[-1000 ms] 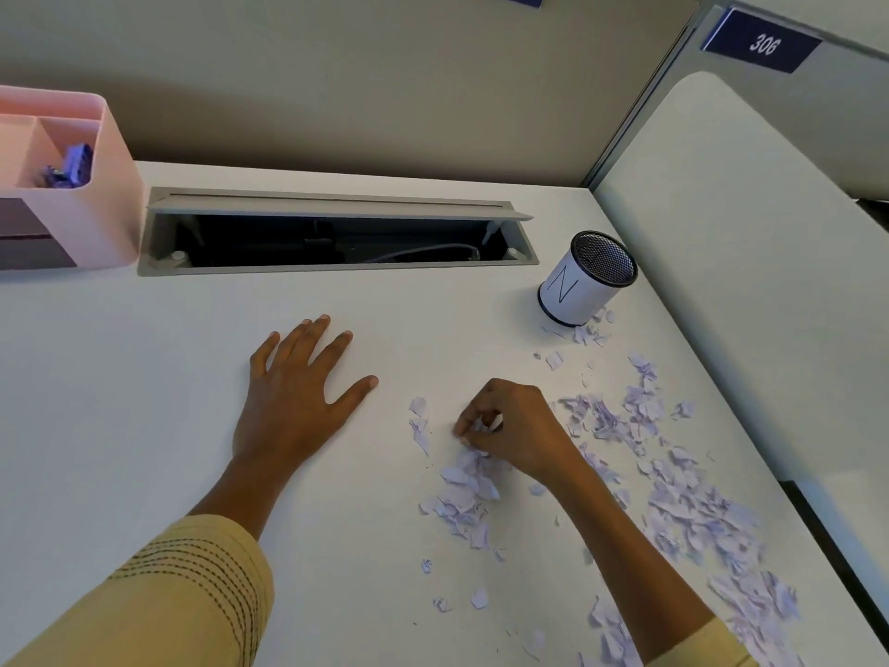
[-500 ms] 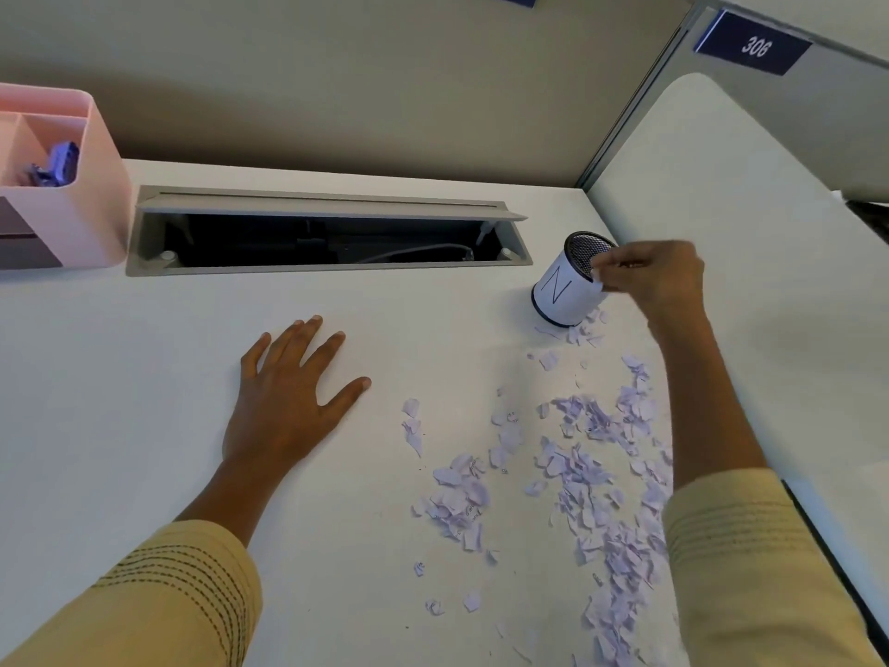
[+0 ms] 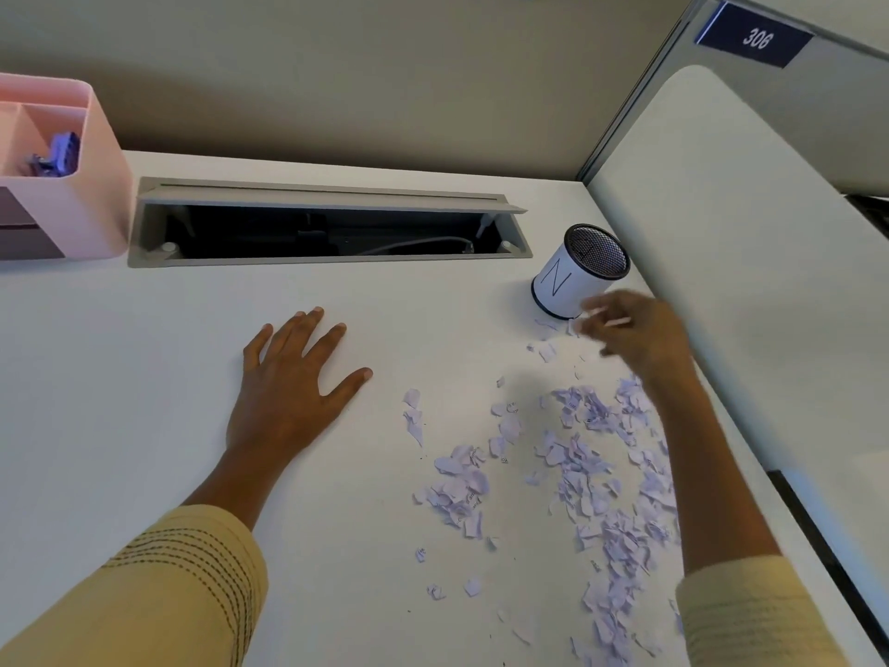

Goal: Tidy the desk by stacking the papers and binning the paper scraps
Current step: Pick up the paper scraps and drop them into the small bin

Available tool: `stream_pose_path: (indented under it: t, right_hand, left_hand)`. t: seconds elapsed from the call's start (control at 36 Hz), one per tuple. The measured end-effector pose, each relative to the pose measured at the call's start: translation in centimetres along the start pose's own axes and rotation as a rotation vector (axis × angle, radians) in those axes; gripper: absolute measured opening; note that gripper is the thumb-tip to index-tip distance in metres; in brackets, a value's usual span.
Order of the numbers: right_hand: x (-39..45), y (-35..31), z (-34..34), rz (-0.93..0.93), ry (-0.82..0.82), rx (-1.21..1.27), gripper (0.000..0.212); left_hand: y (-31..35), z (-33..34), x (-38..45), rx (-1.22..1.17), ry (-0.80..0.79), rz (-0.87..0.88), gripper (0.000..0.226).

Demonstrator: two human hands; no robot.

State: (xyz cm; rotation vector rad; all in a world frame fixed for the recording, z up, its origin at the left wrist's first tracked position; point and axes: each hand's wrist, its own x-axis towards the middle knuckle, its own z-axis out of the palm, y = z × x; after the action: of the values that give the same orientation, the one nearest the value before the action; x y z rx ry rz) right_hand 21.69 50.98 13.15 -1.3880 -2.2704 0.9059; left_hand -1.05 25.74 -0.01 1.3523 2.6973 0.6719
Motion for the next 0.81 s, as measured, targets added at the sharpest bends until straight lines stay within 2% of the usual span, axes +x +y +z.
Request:
stream_pose_path:
  t: [0.08, 0.19, 0.28, 0.44, 0.58, 0.67, 0.81]
  right_hand:
    - [-2.0, 2.3, 2.0, 0.096, -0.159, -0.192, 0.044]
    - [-3.3, 4.7, 3.6, 0.147, -0.152, -0.279, 0.051]
    - [-3.6, 5.0, 4.2, 0.147, -0.152, -0.271, 0.044]
    - [-3.3, 3.9, 4.8, 0.172, -0.208, -0.115, 0.014]
    - [-2.5, 3.1, 4.5, 0.153, -0.214, -0.11, 0.014]
    - [-1.7, 2.0, 3.0, 0.109, -0.166, -0.024, 0.014]
    - [1.2, -0.4, -0.7, 0.03, 0.015, 0.164, 0.02]
  left_hand:
    - [0.0, -0.1, 0.0, -0.001, 0.001, -0.001, 0.073]
    - [0.0, 0.0, 0.0, -0.001, 0.003, -0.001, 0.074]
    - [0.0, -0.1, 0.1, 0.003, 0.001, -0.001, 0.075]
    - [0.0, 0.0, 0.1, 0.0, -0.005, -0.001, 0.077]
    - [0.0, -0.1, 0.1, -0.005, -0.01, -0.005, 0.078]
    - [0.0, -0.1, 0.1, -0.005, -0.012, -0.002, 0.079]
    - [0.1, -0.1, 0.1, -0.001, -0.002, -0.002, 0.076]
